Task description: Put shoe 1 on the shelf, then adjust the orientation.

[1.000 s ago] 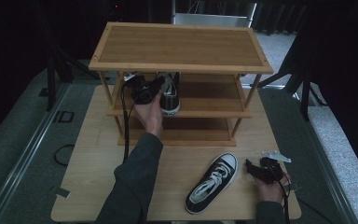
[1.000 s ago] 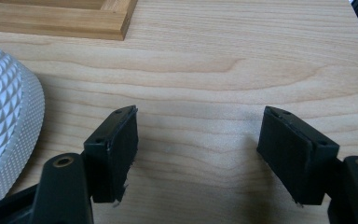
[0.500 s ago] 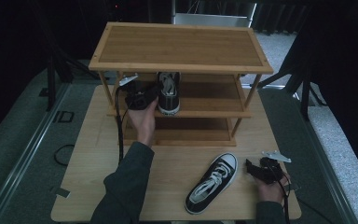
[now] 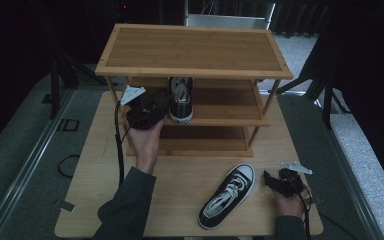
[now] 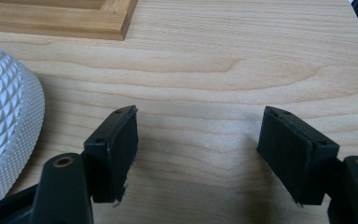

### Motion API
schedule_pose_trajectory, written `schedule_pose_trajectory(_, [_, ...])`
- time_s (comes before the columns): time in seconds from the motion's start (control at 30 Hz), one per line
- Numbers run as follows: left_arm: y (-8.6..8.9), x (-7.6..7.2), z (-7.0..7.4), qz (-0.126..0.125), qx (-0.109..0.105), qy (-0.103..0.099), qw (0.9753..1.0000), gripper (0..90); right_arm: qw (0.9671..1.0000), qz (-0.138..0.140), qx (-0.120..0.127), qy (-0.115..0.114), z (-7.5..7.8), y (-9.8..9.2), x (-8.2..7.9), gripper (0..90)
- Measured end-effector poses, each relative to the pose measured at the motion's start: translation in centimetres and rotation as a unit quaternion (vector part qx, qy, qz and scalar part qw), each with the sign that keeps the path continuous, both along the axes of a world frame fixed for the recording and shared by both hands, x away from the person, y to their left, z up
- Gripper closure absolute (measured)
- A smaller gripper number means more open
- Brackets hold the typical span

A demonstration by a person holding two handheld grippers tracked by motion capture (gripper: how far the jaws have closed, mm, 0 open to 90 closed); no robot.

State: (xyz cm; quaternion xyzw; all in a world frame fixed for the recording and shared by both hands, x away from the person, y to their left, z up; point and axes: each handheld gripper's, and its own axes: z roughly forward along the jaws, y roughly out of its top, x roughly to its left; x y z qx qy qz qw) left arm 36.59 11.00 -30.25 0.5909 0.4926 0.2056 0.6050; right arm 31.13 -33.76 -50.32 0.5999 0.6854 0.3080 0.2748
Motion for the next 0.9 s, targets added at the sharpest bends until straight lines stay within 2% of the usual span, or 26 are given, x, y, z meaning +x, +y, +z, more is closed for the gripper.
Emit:
schedule_pose_trajectory(0.1, [0.4,-0.5,-0.6,0.006,0.016,0.001,0.9999,58.7,1.0000,0.000,0.000,0.000,0.0,0.0,0.0,28.4])
schedule_pose_trajectory(0.27, [1.1,-1.0,-1.3,0.006,0.019,0.006,0.9998,58.0,1.0000,0.000,0.000,0.000,0.0,0.0,0.0,28.4])
schedule_pose_trajectory(0.47, [1.9,-2.4,-2.4,0.009,0.032,0.006,0.9994,57.8,1.0000,-0.001,0.000,0.000,0.0,0.0,0.0,28.4])
schedule_pose_trajectory(0.6, [2.0,-3.8,-4.2,-0.002,0.049,0.013,0.9987,57.2,1.0000,-0.001,0.000,0.000,0.0,0.0,0.0,28.3])
schedule_pose_trajectory(0.67, [2.1,-4.0,-4.6,-0.003,0.049,0.015,0.9987,56.9,1.0000,0.000,0.000,-0.001,0.0,0.0,0.0,28.5])
schedule_pose_trajectory(0.7, [2.5,-4.3,-5.7,-0.005,0.047,0.025,0.9986,56.9,1.0000,0.000,0.000,-0.001,0.0,0.1,-0.1,29.7])
schedule_pose_trajectory(0.73, [2.5,-4.3,-5.7,-0.005,0.047,0.025,0.9986,56.9,1.0000,0.000,0.000,-0.001,0.0,0.1,-0.1,29.7])
schedule_pose_trajectory(0.77, [3.0,-4.4,-6.6,-0.002,0.044,0.033,0.9985,56.8,1.0000,-0.003,0.000,0.001,0.1,0.1,-0.3,34.7])
schedule_pose_trajectory(0.8, [3.0,-4.4,-6.6,-0.002,0.044,0.033,0.9985,56.8,1.0000,-0.004,0.000,0.001,0.1,0.1,-0.4,37.2])
schedule_pose_trajectory(0.83, [3.5,-4.5,-7.4,0.003,0.035,0.042,0.9985,56.9,1.0000,-0.005,0.001,0.002,0.2,0.1,-0.5,39.6])
schedule_pose_trajectory(0.9, [4.1,-4.6,-8.3,0.009,0.029,0.050,0.9983,56.8,1.0000,0.000,0.006,0.007,0.3,0.2,-0.7,41.1])
